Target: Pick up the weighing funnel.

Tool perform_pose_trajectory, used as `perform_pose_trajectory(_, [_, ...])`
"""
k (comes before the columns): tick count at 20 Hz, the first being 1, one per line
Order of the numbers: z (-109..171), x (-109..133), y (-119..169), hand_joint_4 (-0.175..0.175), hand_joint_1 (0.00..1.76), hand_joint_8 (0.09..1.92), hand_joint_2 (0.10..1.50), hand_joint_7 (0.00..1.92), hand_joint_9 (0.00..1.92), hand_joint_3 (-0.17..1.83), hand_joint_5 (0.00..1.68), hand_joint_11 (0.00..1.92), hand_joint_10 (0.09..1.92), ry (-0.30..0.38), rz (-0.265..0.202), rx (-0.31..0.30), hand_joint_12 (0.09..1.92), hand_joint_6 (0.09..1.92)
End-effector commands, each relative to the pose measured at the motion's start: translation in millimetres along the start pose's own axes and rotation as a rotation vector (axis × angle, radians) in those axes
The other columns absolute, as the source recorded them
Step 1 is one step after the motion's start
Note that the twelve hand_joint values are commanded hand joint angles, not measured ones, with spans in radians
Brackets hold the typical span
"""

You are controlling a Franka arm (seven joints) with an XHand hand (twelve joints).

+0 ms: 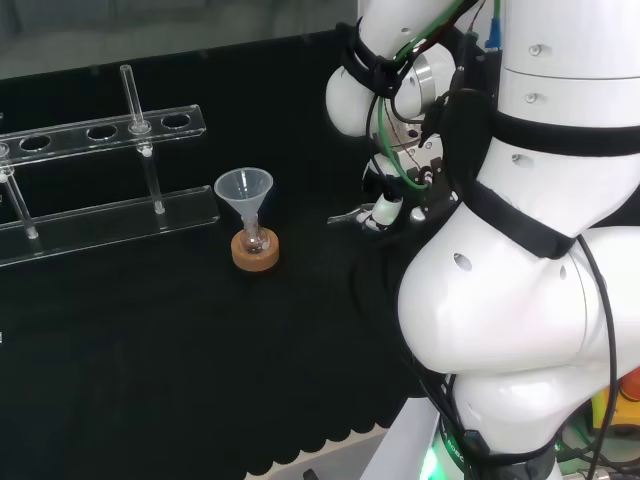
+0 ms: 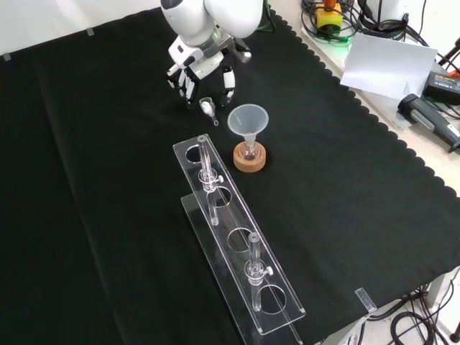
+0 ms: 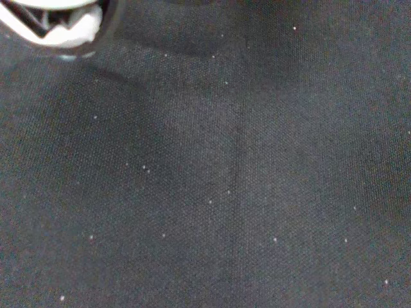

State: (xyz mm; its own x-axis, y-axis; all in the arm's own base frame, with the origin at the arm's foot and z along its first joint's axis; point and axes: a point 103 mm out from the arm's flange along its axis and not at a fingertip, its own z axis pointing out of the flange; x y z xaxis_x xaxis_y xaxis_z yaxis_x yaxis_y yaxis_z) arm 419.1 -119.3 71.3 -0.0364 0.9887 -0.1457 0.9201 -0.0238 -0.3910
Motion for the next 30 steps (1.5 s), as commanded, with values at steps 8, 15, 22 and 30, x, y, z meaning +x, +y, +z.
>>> perform_pose_trajectory(8, [0.7, -2.8, 8.0, 0.095, 0.83, 0.27, 0.46, 1.03, 0.69, 0.65, 0.72, 0.0, 0.38, 0.008, 0.001, 0.001, 1.25, 0.4])
perform_pose_trajectory(15, [4.9, -6.6, 12.7, 0.112, 0.83, 0.28, 0.47, 1.06, 0.69, 0.65, 0.78, 0.0, 0.38, 0.008, -0.003, -0.002, 1.25, 0.43])
perform_pose_trajectory(22, [4.1, -7.4, 12.5, 0.136, 0.83, 0.29, 0.47, 1.1, 0.7, 0.65, 0.87, 0.0, 0.39, 0.01, 0.001, -0.004, 1.26, 0.47])
perform_pose_trajectory(30, [4.8, -8.8, 14.1, 0.149, 0.83, 0.3, 0.47, 1.13, 0.71, 0.65, 0.91, 0.0, 0.39, 0.022, -0.003, -0.002, 1.26, 0.5])
